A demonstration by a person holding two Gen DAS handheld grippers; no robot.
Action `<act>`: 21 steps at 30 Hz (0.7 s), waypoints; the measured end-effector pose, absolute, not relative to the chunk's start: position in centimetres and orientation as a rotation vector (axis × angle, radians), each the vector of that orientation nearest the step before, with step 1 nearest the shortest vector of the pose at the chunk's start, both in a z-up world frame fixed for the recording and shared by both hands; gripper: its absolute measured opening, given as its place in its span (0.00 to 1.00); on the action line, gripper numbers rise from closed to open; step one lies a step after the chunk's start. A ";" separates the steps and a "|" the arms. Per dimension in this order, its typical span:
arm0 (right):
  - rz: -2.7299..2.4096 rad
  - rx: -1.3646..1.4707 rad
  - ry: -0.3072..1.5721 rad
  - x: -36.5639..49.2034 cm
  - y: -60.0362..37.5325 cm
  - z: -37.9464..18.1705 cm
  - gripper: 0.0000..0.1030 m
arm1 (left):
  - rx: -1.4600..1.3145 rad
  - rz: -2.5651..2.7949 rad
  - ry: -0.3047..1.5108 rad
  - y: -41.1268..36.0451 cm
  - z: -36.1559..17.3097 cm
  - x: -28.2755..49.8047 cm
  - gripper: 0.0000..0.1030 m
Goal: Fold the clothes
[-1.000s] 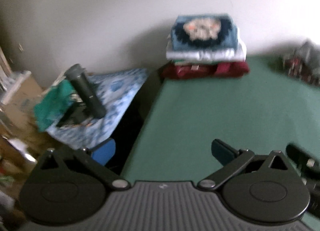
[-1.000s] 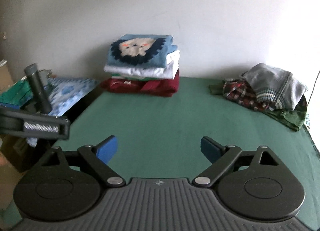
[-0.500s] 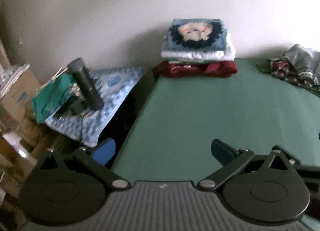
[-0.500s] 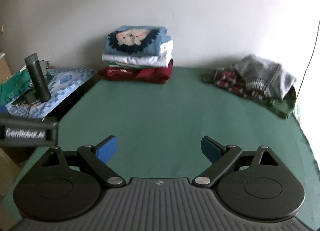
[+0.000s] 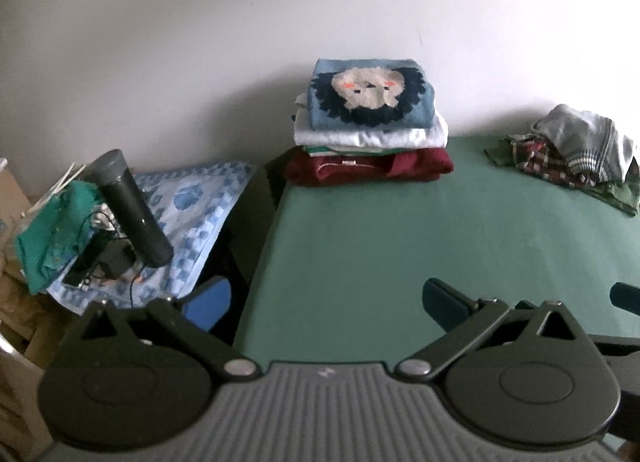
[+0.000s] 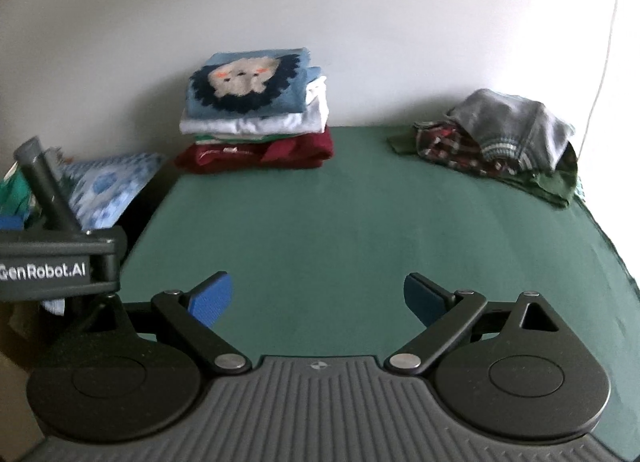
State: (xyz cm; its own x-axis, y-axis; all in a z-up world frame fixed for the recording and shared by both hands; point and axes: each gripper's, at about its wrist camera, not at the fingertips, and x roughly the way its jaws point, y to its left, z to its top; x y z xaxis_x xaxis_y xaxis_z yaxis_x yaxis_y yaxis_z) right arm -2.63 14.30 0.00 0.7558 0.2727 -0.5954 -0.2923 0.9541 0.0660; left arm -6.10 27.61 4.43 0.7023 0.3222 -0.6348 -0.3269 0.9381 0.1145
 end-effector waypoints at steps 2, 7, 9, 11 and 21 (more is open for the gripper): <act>0.292 -0.022 0.639 -2.7 14.8 0.4 0.92 | -0.029 0.344 0.705 28.2 4.4 -5.9 0.99; 0.274 -0.088 0.570 -3.3 16.6 1.4 0.92 | -0.063 0.346 0.667 29.5 4.8 -6.1 0.99; 0.269 -0.107 0.560 -3.3 17.2 1.8 0.92 | -0.088 0.343 0.655 30.1 4.9 -6.1 0.99; 0.266 -0.117 0.560 -3.1 17.7 2.1 0.92 | -0.107 0.344 0.647 30.5 5.0 -6.1 0.99; 0.234 -0.161 0.645 -0.9 18.2 1.9 0.92 | -0.063 0.383 0.620 29.7 5.0 -5.6 0.99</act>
